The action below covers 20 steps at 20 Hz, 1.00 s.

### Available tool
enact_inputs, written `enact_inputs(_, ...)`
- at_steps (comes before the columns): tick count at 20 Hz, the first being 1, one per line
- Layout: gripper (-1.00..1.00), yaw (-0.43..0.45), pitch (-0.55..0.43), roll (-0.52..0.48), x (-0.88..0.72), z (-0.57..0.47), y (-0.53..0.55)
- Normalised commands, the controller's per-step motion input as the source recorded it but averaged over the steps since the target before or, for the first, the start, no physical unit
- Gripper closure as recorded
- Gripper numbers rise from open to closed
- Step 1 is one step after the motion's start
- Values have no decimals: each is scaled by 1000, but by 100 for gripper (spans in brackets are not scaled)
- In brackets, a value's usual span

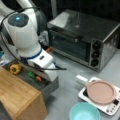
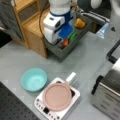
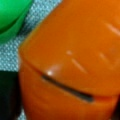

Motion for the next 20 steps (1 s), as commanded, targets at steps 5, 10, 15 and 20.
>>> enact_inputs(5,-100,108,-235,-61,-222,-96,-3)
enact_inputs(10,-100,68,-223,-79,-199,-94,47)
enact_inputs(15,-100,33,-206,-87,-180,-84,97)
enact_inputs(20,-100,-156,-142,-90,-180,27,191)
